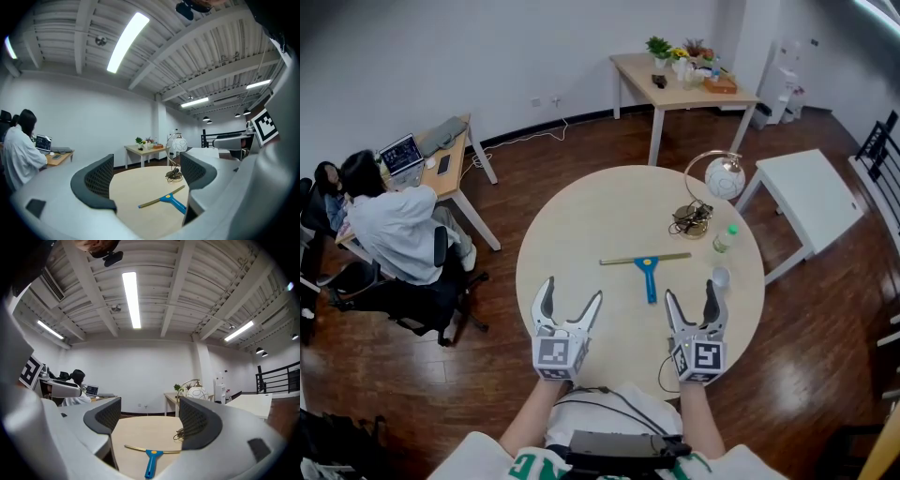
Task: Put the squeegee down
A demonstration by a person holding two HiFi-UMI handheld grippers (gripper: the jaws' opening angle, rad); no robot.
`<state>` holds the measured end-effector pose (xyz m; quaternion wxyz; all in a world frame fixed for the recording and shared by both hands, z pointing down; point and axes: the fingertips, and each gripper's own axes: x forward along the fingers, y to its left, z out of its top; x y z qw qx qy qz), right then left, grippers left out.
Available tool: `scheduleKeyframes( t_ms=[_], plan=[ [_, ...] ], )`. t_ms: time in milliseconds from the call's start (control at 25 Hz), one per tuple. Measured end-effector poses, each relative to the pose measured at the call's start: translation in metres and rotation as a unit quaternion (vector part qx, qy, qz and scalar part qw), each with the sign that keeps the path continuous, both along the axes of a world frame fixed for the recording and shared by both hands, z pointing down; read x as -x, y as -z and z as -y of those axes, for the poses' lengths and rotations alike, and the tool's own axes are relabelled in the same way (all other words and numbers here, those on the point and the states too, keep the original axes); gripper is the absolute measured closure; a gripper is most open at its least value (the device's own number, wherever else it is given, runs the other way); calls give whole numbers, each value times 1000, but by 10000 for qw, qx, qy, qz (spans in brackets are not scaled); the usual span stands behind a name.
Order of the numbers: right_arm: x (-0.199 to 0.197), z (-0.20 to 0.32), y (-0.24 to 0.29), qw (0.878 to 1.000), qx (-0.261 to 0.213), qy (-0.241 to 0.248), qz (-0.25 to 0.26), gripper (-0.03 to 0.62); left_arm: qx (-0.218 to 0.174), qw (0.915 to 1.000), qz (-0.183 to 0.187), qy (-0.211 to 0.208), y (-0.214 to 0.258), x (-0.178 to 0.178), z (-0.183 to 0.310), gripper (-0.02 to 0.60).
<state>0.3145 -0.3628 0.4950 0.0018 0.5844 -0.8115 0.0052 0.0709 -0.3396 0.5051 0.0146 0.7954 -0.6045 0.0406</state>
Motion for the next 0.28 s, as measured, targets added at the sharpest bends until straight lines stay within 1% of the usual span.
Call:
scheduleKeyframes(
  t_ms=[160, 280],
  plan=[
    [6, -2, 1, 9999, -72, 116, 72, 178, 29, 10000, -17, 5, 0, 3, -2, 156],
    [9, -5, 2, 9999, 3, 120, 69, 180, 37, 10000, -37, -14, 0, 4, -4, 158]
  ],
)
